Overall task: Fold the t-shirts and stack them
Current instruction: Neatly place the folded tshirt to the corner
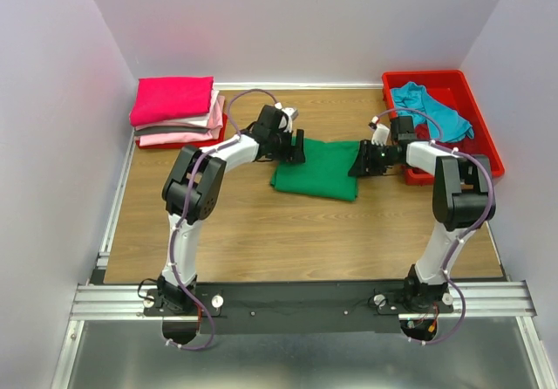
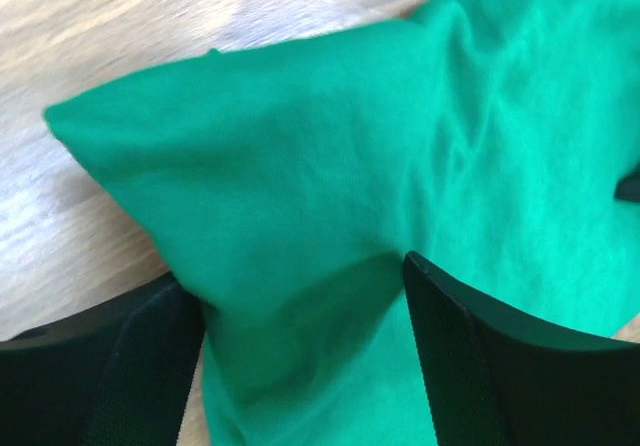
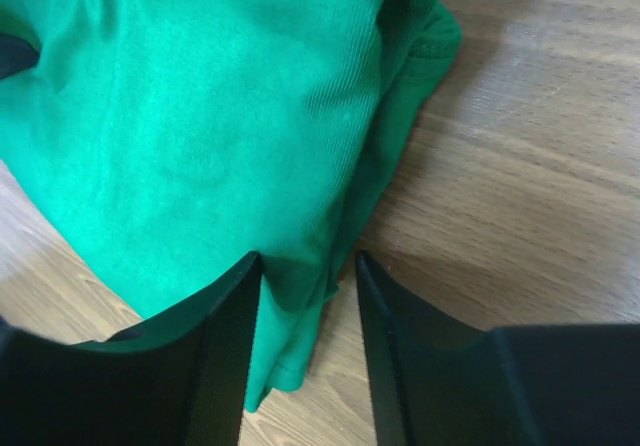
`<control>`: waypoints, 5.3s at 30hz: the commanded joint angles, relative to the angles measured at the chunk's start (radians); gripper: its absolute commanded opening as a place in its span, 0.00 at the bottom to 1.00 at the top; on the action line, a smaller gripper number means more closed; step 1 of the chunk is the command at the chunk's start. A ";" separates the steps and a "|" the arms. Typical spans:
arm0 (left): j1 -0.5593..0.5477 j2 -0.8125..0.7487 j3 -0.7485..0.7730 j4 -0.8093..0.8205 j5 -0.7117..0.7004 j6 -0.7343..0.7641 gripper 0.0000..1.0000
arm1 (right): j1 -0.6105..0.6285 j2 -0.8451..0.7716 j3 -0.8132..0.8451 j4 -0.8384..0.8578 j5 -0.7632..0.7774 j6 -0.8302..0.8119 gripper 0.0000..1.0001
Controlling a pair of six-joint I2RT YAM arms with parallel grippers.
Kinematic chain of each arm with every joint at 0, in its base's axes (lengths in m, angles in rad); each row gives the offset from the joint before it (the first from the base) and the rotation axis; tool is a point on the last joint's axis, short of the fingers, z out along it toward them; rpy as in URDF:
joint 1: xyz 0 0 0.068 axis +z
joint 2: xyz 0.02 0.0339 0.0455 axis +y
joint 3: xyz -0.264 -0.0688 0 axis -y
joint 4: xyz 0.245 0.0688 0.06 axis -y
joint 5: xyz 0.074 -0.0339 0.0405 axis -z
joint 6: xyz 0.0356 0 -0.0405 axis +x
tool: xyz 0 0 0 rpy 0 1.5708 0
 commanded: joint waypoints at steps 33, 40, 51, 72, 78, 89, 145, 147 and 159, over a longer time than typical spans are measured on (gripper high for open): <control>0.150 -0.368 -0.304 0.045 -0.028 0.231 0.00 | -0.095 -0.175 0.048 -0.153 -0.131 -0.258 1.00; 0.146 -0.509 -0.260 -0.044 -0.546 0.291 0.00 | -0.098 -0.175 0.045 -0.153 -0.143 -0.261 1.00; 0.147 -0.537 -0.143 -0.037 -0.734 0.446 0.00 | -0.098 -0.171 0.041 -0.153 -0.149 -0.264 1.00; 0.132 -0.437 0.127 -0.026 -0.827 0.667 0.00 | -0.098 -0.157 0.040 -0.155 -0.187 -0.267 1.00; 0.130 -0.425 0.184 -0.021 -0.858 0.697 0.00 | -0.096 -0.166 0.040 -0.155 -0.197 -0.264 1.00; 0.132 -0.426 0.296 -0.031 -0.903 0.722 0.00 | -0.098 -0.165 0.040 -0.155 -0.197 -0.267 1.00; 0.351 -0.084 0.615 0.063 -0.895 0.743 0.00 | -0.098 -0.132 0.034 -0.158 -0.226 -0.264 1.00; 0.374 -0.054 0.633 0.058 -0.877 0.725 0.00 | -0.099 -0.131 0.034 -0.158 -0.227 -0.264 1.00; 0.507 0.146 0.705 -0.017 -0.938 0.535 0.28 | -0.098 -0.134 0.035 -0.167 -0.241 -0.277 1.00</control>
